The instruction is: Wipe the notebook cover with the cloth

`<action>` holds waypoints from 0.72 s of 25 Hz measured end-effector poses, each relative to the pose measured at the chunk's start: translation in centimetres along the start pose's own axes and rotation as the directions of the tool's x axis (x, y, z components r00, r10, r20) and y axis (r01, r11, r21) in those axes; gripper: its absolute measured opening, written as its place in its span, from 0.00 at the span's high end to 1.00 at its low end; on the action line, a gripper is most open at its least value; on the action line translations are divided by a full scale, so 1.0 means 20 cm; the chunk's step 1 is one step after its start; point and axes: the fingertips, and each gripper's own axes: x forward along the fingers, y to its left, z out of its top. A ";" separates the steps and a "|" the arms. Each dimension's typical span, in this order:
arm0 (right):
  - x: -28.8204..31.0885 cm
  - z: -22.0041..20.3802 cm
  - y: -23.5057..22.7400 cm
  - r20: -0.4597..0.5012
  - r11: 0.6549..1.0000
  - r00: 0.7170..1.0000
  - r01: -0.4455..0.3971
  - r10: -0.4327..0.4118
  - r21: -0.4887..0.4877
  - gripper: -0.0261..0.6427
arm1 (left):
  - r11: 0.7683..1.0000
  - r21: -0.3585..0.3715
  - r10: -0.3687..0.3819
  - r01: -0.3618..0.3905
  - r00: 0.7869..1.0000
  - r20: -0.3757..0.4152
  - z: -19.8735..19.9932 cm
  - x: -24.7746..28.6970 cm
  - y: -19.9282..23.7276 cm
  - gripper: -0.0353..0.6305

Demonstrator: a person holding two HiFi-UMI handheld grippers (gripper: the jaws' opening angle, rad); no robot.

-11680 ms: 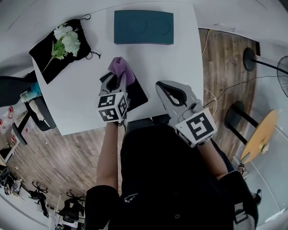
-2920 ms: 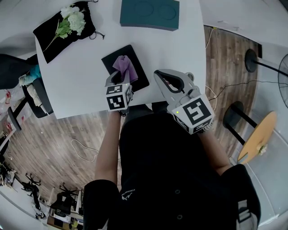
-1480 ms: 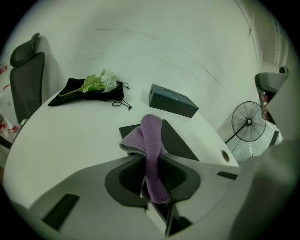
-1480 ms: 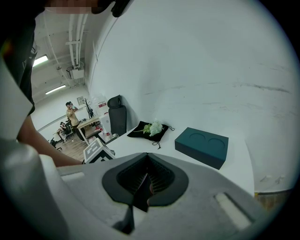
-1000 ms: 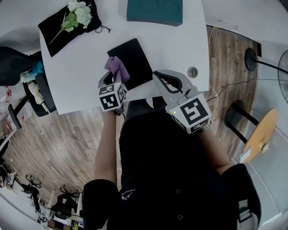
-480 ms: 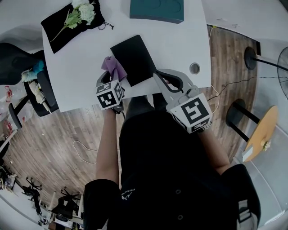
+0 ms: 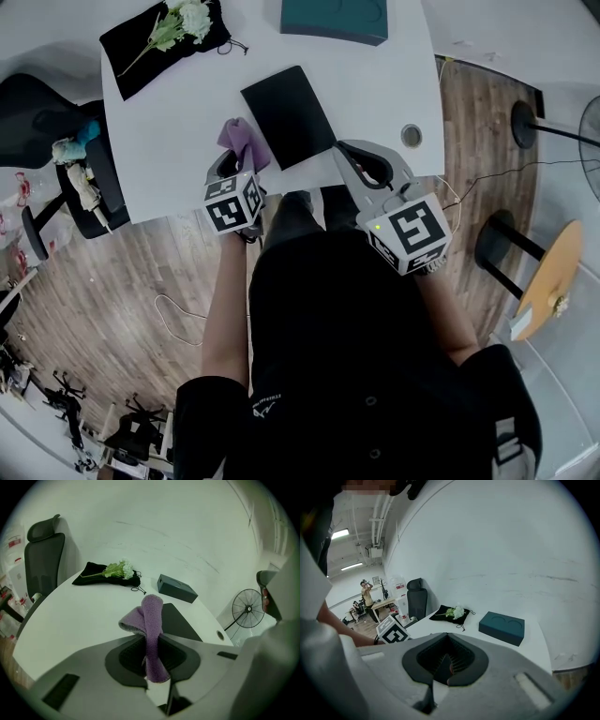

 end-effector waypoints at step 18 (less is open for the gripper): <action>-0.14 -0.01 -0.18 0.013 0.993 0.993 -0.120 0.120 0.012 0.96 | 0.998 -0.006 -0.057 0.057 0.998 0.014 -0.02 -0.01 -0.45 0.84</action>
